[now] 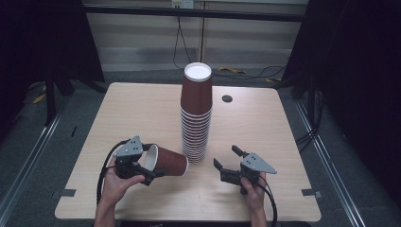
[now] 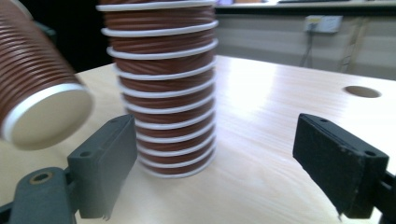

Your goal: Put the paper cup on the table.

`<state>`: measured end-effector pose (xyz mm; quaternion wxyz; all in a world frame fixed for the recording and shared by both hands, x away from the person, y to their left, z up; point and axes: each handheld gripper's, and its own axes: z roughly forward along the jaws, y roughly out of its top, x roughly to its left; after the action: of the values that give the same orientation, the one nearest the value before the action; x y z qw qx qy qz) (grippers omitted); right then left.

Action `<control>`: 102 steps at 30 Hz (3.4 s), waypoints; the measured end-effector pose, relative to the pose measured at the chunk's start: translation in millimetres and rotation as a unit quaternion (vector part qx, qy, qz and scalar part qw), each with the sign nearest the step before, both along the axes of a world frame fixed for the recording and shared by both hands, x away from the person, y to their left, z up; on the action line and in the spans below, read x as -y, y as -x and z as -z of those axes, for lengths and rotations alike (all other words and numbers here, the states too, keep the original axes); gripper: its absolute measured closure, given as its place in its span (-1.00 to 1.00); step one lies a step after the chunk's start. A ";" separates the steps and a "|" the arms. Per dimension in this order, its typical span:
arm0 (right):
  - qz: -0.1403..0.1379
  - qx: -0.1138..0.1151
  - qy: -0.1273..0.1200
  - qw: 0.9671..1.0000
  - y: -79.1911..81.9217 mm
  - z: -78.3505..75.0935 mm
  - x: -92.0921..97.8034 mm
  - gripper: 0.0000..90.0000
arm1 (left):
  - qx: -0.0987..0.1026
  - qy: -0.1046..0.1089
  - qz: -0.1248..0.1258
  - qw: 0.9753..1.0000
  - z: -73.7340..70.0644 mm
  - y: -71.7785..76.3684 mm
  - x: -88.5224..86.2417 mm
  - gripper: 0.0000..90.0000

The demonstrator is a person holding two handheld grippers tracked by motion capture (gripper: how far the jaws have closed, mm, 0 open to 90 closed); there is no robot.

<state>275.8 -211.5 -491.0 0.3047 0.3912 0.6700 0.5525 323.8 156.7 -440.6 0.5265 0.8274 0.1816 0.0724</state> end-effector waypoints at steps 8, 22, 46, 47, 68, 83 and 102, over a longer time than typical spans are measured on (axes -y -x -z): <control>0.037 0.031 -0.001 0.999 0.6 8.2 -0.5 -0.69 | -0.006 -0.046 -0.016 0.999 -5.6 -6.3 -4.8 -0.91; 0.048 0.067 -0.019 0.996 3.2 13.0 4.4 -0.69 | -0.010 -0.105 -0.051 0.993 -20.9 -29.2 -15.1 -0.91; 0.034 0.086 -0.031 0.995 6.8 14.4 7.2 -0.62 | -0.040 -0.201 -0.063 0.977 -34.0 -75.1 -18.3 -0.91; 0.034 0.086 -0.031 0.995 6.8 14.4 7.2 -0.62 | -0.040 -0.205 -0.061 0.976 -34.5 -77.6 -17.6 -0.91; 0.038 0.087 -0.029 0.995 7.0 14.4 6.8 -0.63 | -0.060 -0.291 -0.043 0.954 -37.2 -112.6 0.0 -0.93; 0.042 0.087 -0.030 0.995 7.1 14.5 6.7 -0.63 | -0.056 -0.323 -0.041 0.944 -22.4 -126.9 14.0 -0.97; 0.048 0.086 -0.028 0.995 7.5 14.4 6.3 -0.62 | -0.062 -0.326 -0.028 0.943 -13.8 -130.4 33.6 -0.90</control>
<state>268.3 -217.8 -505.3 0.3762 0.3827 0.6062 0.5869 454.2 123.1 -426.8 0.2131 0.9513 0.2034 0.0910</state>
